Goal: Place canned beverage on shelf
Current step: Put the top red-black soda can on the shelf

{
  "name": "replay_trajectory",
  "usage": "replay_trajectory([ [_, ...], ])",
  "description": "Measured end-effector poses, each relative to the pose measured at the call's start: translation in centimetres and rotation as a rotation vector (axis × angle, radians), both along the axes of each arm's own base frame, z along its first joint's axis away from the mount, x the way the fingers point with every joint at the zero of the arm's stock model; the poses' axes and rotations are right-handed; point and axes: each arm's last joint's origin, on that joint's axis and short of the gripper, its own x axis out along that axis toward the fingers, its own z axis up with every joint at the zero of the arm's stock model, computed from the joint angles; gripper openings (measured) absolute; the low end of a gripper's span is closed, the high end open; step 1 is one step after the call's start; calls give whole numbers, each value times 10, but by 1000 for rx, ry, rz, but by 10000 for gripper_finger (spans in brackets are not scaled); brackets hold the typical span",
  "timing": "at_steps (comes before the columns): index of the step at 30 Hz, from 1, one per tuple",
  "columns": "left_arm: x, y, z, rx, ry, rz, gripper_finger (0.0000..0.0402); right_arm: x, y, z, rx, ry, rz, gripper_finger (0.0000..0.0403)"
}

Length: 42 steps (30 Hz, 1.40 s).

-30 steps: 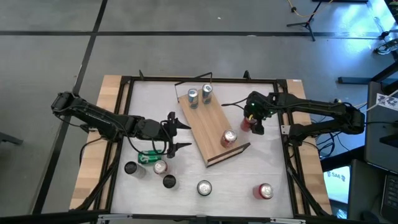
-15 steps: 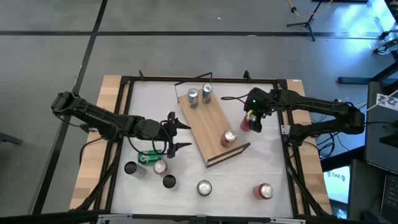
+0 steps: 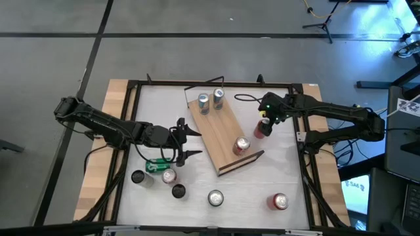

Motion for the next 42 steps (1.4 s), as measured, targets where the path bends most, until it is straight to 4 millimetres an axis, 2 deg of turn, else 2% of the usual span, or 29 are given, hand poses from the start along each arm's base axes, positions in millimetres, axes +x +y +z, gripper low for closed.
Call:
replay_trajectory([
  [9, 0, 0, 0, 0, 0, 0, 311, -2, 1, -2, 0, 26, -4, 367],
  [21, 0, 0, 0, 0, 0, 0, 311, -7, 3, -31, 37, 56, 14, 367],
  [36, 0, 0, 0, 0, 0, 0, 311, -3, 2, -30, 27, 19, 16, 366],
  [42, 0, 0, 0, 0, 0, 0, 311, -3, 2, -30, 27, 19, 17, 345],
])
